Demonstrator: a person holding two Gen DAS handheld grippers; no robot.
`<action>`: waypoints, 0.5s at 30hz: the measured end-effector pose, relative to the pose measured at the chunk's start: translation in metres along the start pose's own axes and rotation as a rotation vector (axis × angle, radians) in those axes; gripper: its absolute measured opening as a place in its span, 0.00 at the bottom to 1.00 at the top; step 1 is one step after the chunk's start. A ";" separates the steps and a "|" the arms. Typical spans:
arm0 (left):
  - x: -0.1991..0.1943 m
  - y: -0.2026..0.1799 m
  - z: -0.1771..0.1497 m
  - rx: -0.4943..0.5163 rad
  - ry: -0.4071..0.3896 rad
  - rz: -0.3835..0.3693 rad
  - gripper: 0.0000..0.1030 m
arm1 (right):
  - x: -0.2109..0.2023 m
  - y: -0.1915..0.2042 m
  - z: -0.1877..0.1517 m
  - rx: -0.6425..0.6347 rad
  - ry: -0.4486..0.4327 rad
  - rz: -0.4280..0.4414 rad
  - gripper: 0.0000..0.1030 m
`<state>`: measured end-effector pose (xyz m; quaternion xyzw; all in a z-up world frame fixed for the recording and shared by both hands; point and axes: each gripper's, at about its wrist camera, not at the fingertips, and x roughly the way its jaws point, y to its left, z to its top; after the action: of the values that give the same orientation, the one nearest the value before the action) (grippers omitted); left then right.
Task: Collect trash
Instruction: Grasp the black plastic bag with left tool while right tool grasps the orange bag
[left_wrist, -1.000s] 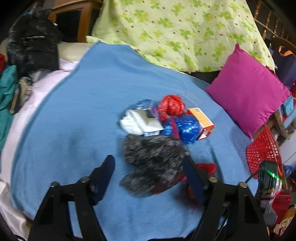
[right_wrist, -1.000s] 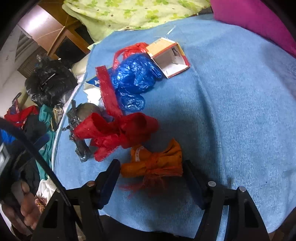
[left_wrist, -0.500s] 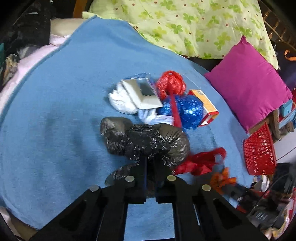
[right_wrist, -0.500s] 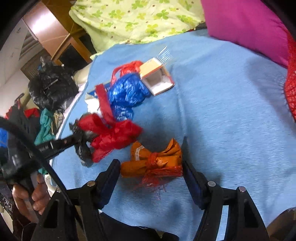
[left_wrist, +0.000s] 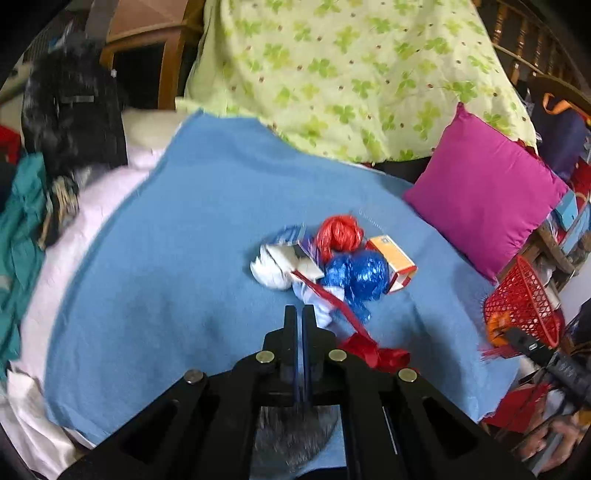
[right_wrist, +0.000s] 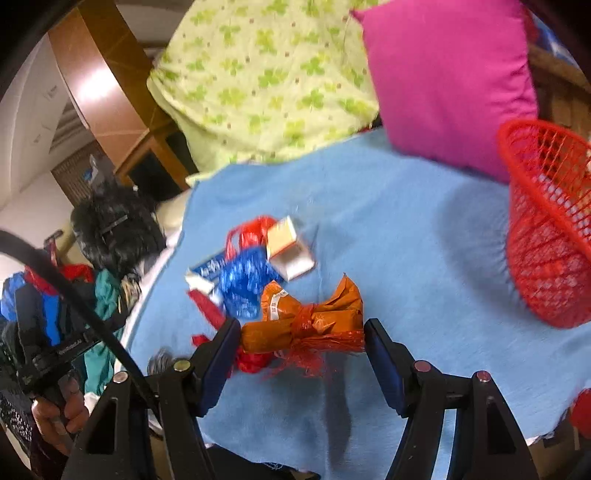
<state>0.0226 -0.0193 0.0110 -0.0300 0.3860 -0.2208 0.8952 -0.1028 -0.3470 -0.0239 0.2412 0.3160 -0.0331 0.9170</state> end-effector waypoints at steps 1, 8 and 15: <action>0.001 0.001 -0.001 0.006 -0.001 0.009 0.02 | -0.008 -0.003 0.003 0.003 -0.015 -0.004 0.69; 0.038 0.029 -0.079 -0.104 0.110 0.086 0.61 | -0.031 -0.017 0.000 0.004 -0.042 -0.053 0.69; 0.046 0.021 -0.102 -0.087 0.064 0.085 0.76 | -0.024 -0.020 -0.005 0.013 -0.016 -0.052 0.69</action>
<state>-0.0136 -0.0076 -0.0964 -0.0455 0.4246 -0.1664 0.8888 -0.1288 -0.3649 -0.0215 0.2386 0.3145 -0.0609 0.9168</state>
